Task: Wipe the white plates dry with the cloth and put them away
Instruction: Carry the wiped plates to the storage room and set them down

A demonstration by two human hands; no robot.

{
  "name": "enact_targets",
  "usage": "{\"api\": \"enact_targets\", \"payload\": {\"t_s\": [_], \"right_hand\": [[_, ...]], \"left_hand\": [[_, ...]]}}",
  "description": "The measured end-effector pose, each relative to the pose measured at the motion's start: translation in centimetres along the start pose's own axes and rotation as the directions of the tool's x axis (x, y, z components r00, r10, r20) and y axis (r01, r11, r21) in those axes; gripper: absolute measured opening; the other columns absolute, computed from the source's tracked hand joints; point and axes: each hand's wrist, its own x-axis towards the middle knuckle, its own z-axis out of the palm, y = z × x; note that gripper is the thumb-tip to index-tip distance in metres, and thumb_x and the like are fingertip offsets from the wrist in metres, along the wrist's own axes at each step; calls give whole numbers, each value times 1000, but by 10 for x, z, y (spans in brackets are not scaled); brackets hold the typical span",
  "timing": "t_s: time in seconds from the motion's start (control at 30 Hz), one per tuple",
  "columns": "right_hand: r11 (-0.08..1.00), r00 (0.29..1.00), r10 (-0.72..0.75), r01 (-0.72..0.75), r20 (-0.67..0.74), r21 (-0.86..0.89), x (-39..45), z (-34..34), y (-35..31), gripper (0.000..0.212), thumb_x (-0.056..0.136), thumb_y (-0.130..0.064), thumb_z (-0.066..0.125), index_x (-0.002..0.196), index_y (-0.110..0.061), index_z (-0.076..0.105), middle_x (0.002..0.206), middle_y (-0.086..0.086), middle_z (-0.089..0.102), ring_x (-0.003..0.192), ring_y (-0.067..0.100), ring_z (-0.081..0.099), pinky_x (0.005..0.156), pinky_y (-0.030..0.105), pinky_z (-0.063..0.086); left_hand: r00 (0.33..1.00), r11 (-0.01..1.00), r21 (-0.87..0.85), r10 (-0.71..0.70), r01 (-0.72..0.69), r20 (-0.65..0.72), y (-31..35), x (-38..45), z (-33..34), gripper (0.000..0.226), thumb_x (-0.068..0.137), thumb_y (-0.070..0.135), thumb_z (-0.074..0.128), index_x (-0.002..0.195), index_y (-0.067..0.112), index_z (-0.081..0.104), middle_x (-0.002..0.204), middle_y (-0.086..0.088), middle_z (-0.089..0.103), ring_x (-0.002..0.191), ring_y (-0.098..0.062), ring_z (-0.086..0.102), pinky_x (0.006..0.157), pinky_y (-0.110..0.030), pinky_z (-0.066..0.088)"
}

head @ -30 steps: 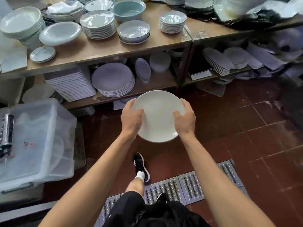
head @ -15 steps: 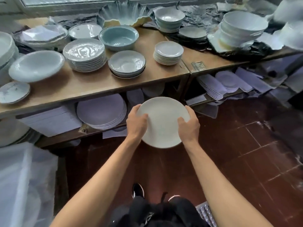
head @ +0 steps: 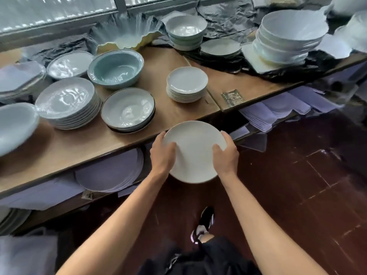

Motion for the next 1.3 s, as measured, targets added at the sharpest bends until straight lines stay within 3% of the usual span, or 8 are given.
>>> {"api": "enact_targets", "payload": {"t_s": [0.23, 0.33, 0.5, 0.7, 0.87, 1.03, 1.13, 1.3], "right_hand": [[999, 998, -41, 39, 57, 38, 115, 9, -30, 49, 96, -13, 51, 144, -18, 53, 131, -1, 63, 120, 18, 56, 89, 22, 39], [998, 995, -33, 29, 93, 51, 147, 17, -40, 50, 97, -17, 50, 147, -20, 49, 129, -8, 58, 118, 12, 53, 91, 23, 40], [999, 993, -32, 31, 111, 11, 200, 39, -51, 44, 93, -14, 49, 136, -20, 58, 110, -17, 56, 99, 7, 53, 62, -4, 37], [999, 993, -34, 35, 114, -5, 257, 74, -68, 38, 90, -11, 49, 120, -27, 65, 91, -23, 64, 81, -21, 56, 56, 0, 40], [997, 996, -21, 29, 91, -78, 300, 102, -84, 38, 89, -19, 49, 121, -36, 61, 97, -17, 66, 83, -3, 60, 50, 6, 41], [995, 997, -5, 13, 78, -103, 330, 122, -89, 32, 89, -19, 50, 115, -34, 60, 98, -13, 68, 84, 4, 64, 51, 11, 42], [991, 997, -4, 15, 81, -133, 345, 130, -86, 32, 89, -18, 50, 117, -33, 59, 101, -10, 69, 87, 10, 65, 56, 18, 46], [989, 996, -7, 19, 84, -143, 370, 140, -82, 38, 88, -15, 50, 122, -30, 58, 108, -7, 68, 98, 19, 63, 72, 31, 51]], "left_hand": [[996, 999, 17, -36, 38, -81, 51, 79, 43, 29, 83, 20, 58, 110, 27, 66, 104, 6, 69, 102, -23, 63, 87, -39, 49], [993, 997, 26, -74, 77, -97, 63, 107, 53, 38, 78, 27, 56, 115, 23, 67, 106, 3, 70, 103, -25, 63, 90, -41, 51], [986, 993, 14, -115, 117, -121, 75, 157, 69, 33, 78, 27, 56, 108, 18, 67, 105, -3, 70, 101, -29, 63, 91, -46, 52], [989, 994, -11, -111, 111, -93, 84, 229, 81, 34, 83, 19, 56, 114, 19, 68, 94, 5, 66, 83, -15, 62, 61, -28, 40], [995, 996, -37, -80, 78, -51, 90, 287, 87, 42, 78, 26, 50, 117, 25, 66, 102, 4, 68, 95, -22, 63, 78, -40, 52], [995, 997, 5, -80, 80, -59, 94, 324, 92, 47, 77, 31, 49, 121, 32, 64, 103, 10, 67, 88, -13, 59, 63, -20, 36], [994, 995, -1, -97, 97, -53, 94, 337, 97, 49, 74, 31, 47, 120, 33, 64, 102, 9, 67, 88, -13, 60, 62, -21, 37], [990, 992, -33, -121, 119, -73, 89, 356, 111, 59, 75, 34, 48, 133, 32, 58, 121, 4, 66, 107, -23, 58, 91, -40, 48]]}}
